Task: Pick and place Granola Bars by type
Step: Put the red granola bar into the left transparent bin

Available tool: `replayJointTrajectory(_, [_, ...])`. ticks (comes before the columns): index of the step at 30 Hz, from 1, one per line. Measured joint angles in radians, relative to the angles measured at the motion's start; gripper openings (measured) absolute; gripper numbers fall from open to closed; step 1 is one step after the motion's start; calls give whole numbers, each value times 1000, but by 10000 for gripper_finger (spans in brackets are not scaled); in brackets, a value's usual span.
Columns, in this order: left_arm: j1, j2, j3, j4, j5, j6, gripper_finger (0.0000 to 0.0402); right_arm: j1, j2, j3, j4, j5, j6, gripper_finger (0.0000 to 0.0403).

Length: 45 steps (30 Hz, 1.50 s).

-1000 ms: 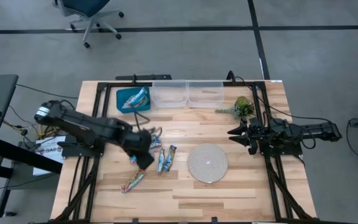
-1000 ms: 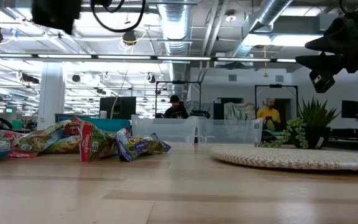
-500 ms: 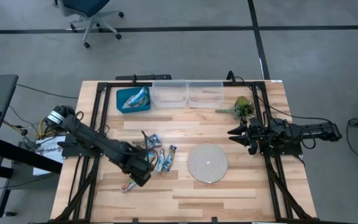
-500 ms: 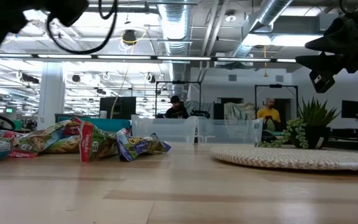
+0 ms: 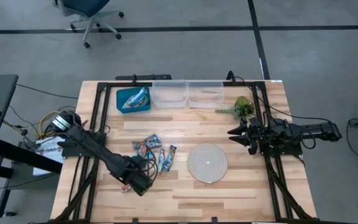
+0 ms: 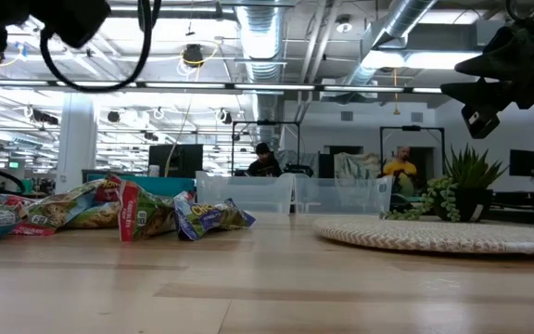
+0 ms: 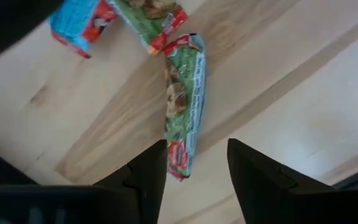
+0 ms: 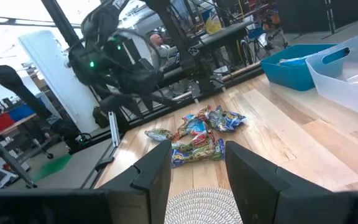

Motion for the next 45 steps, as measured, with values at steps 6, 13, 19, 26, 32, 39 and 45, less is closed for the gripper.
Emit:
replayJointTrajectory(6, [-2, 79, 0, 27, -9, 45, 190, 0, 0, 0, 0, 0, 0, 144])
replayJointTrajectory(13, [6, 127, 0, 18, 0, 84, 192, 0, 0, 0, 0, 0, 0, 141])
replayJointTrajectory(19, [7, 147, -56, 136, 60, 117, 192, 0, 0, 0, 0, 0, 0, 144])
replayJointTrajectory(26, [12, 148, -112, 199, 57, 117, 192, 0, 0, 0, 0, 0, 0, 141])
replayJointTrajectory(32, [13, 148, -117, 192, 44, 132, 182, 0, 0, 0, 0, 0, 0, 144])
replayJointTrajectory(39, [13, 147, -118, 190, 25, 133, 102, 0, 0, 0, 0, 0, 0, 141])
replayJointTrajectory(45, [13, 146, -118, 191, 23, 133, 19, 0, 0, 0, 0, 0, 0, 144])
